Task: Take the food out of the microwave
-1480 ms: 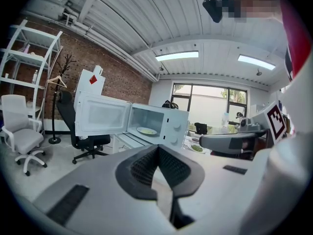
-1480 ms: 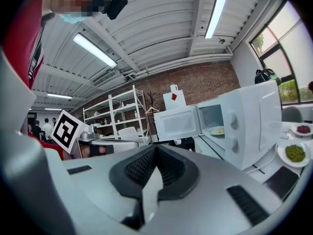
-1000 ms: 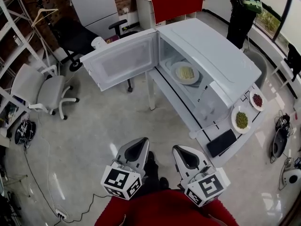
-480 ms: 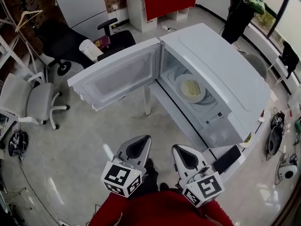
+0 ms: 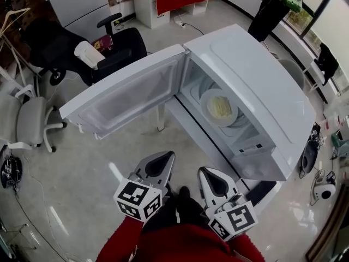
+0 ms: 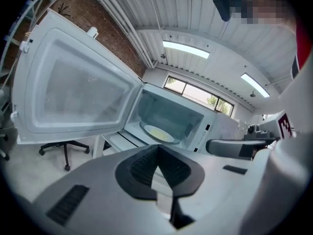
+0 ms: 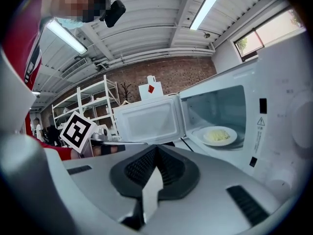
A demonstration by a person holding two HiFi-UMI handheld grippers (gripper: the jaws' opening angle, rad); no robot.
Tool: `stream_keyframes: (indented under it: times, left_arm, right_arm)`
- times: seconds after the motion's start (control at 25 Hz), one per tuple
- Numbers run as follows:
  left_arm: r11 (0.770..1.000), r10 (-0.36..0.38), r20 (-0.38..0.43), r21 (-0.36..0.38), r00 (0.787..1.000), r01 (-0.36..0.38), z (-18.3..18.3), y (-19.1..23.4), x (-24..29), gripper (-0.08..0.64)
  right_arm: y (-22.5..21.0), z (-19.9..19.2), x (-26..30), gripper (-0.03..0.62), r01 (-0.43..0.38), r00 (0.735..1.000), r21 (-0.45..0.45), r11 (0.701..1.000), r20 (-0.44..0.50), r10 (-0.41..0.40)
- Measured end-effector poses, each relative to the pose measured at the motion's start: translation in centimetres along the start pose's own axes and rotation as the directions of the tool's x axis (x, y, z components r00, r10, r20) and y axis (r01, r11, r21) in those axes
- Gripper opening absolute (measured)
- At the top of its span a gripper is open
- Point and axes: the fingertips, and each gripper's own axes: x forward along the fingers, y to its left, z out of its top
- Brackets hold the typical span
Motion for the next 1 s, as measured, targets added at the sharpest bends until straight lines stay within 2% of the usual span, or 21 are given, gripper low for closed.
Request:
stream_keyframes:
  times: [0.16, 0.48, 0.68, 0.84, 1.0]
  left_arm:
    - [1.0, -0.013, -0.011, -0.017, 1.0, 0.013, 0.3, 0.5, 2.0, 0.009]
    - [0.982, -0.086, -0.037, -0.174, 0.996, 0.079, 0.5, 0.3, 6.9, 0.009]
    - [0.946, -0.141, -0.064, -0.304, 0.988, 0.115, -0.2, 0.5, 9.6, 0.01]
    - [0.926, -0.162, -0.091, -0.358, 0.983, 0.119, -0.7, 0.7, 11.2, 0.012]
    - [0.891, -0.211, -0.094, -0.428, 0.973, 0.151, -0.8, 0.5, 12.8, 0.07]
  right_arm:
    - [-1.1, 0.1, 0.7, 0.009, 0.017, 1.0, -0.003, 1.0, -0.002, -0.017]
    - [-3.0, 0.4, 1.5, 0.009, 0.023, 1.0, 0.014, 1.0, -0.017, -0.022]
    - [-3.5, 0.6, 2.2, 0.009, 0.015, 1.0, 0.024, 1.0, -0.022, -0.014]
    - [-3.8, 0.5, 2.7, 0.009, 0.007, 1.0, 0.033, 0.999, -0.031, -0.006]
    - [-4.3, 0.4, 3.0, 0.009, 0.01, 0.999, 0.054, 0.999, -0.038, -0.008]
